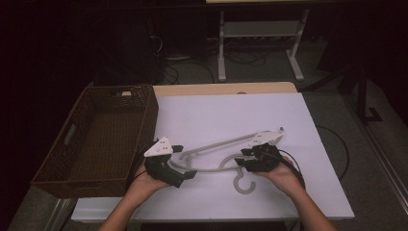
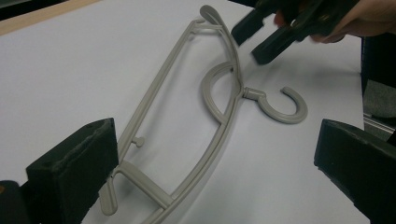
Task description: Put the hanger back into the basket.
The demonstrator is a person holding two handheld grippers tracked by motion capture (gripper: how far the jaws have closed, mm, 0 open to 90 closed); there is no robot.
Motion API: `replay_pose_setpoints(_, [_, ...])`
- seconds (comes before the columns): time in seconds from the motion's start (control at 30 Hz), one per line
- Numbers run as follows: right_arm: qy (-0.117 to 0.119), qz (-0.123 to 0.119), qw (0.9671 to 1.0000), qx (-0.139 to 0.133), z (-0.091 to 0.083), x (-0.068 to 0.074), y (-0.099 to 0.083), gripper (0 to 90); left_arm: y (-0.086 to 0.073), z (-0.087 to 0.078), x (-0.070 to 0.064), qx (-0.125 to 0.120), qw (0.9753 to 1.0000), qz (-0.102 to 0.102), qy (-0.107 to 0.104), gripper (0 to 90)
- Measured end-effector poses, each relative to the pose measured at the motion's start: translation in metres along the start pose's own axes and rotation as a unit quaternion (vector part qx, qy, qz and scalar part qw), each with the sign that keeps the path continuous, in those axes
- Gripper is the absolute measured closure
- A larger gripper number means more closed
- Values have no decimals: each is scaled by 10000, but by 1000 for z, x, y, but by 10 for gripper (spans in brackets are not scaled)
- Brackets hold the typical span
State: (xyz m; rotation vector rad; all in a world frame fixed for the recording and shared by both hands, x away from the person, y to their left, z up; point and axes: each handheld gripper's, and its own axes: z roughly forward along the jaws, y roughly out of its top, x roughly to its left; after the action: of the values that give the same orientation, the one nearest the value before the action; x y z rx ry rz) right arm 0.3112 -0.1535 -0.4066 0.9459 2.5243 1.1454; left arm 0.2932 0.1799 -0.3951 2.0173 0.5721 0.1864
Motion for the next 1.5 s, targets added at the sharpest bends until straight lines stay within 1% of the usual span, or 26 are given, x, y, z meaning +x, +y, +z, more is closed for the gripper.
replay_pose_setpoints(0.03, [-65,64,9998,-169,-7,0,-3,452,0,0,0,9,10000,24,1,0])
replay_pose_setpoints(0.07, [-68,97,9995,-292,-14,-1,-6,407,0,1,-1,19,10000,33,-10,0])
replay_pose_setpoints(0.1, [-129,71,9990,-424,-21,-1,-10,365,0,2,-1,26,10000,22,-19,0])
replay_pose_setpoints(0.13, [-244,119,9981,-546,-29,-1,-14,326,0,3,-1,16,10000,33,-25,0])
replay_pose_setpoints(0.17, [-279,148,9976,-608,-33,-1,-17,268,1,4,-1,71,9999,72,-38,0])
replay_pose_setpoints(0.2, [-304,171,9970,-687,-39,-1,-21,217,1,5,-1,68,9999,61,-56,0])
replay_pose_setpoints(0.27, [-399,311,9957,-778,-46,0,-28,153,1,9,-2,104,9999,89,-95,0])
replay_pose_setpoints(0.3, [-458,270,9949,-852,-50,-1,-33,139,2,11,-2,133,9998,124,-112,0])
replay_pose_setpoints(0.37, [-515,313,9939,-925,-56,-1,-42,139,3,16,-2,159,9996,152,-164,0])
replay_pose_setpoints(0.43, [-581,327,9929,-983,-61,-1,-49,140,5,21,-2,217,9992,233,-224,0])
replay_pose_setpoints(0.5, [-657,363,9925,-967,-65,-1,-55,140,6,27,-2,260,9989,262,-275,0])
replay_pose_setpoints(0.63, [-716,436,9919,-950,-70,-3,-64,141,9,40,1,377,9980,354,-373,0])
replay_pose_setpoints(0.73, [-748,510,9917,-909,-71,-6,-67,140,9,52,3,516,9970,393,-427,0])
replay_pose_setpoints(0.83, [-783,490,9912,-946,-72,-8,-67,141,10,63,4,663,9954,479,-501,57])
replay_pose_setpoints(0.93, [-773,525,9910,-958,-72,-9,-68,141,10,72,6,825,9937,571,-499,76])
replay_pose_setpoints(0.97, [-779,528,9909,-961,-73,-9,-69,141,9,75,7,876,9930,586,-535,79])
replay_pose_setpoints(1.0, [-770,554,9909,-953,-73,-9,-69,141,9,77,7,915,9926,597,-535,124])
replay_pose_setpoints(1.07, [-773,550,9908,-965,-73,-10,-69,142,9,81,6,998,9913,663,-542,147])
replay_pose_setpoints(1.1, [-783,539,9908,-965,-73,-10,-70,142,10,83,7,1074,9898,744,-575,165])
replay_pose_setpoints(1.13, [-781,535,9909,-962,-73,-11,-70,142,9,86,6,1090,9895,723,-617,195])
replay_pose_setpoints(1.2, [-772,578,9907,-959,-74,-11,-70,143,10,90,5,1150,9876,811,-703,266])
replay_pose_setpoints(1.27, [-778,567,9906,-976,-74,-11,-70,144,10,93,5,1228,9858,893,-718,327])
replay_pose_setpoints(1.33, [-781,597,9903,-983,-75,-11,-70,145,10,95,5,1284,9842,921,-804,381])
replay_pose_setpoints(1.4, [-786,588,9902,-992,-75,-12,-70,145,9,97,4,1317,9829,975,-837,428])
replay_pose_setpoints(1.43, [-779,601,9902,-993,-75,-12,-71,145,9,98,4,1366,9817,1016,-855,464])
replay_pose_setpoints(1.5, [-775,611,9903,-977,-74,-12,-71,146,9,99,5,1378,9811,1043,-870,502])
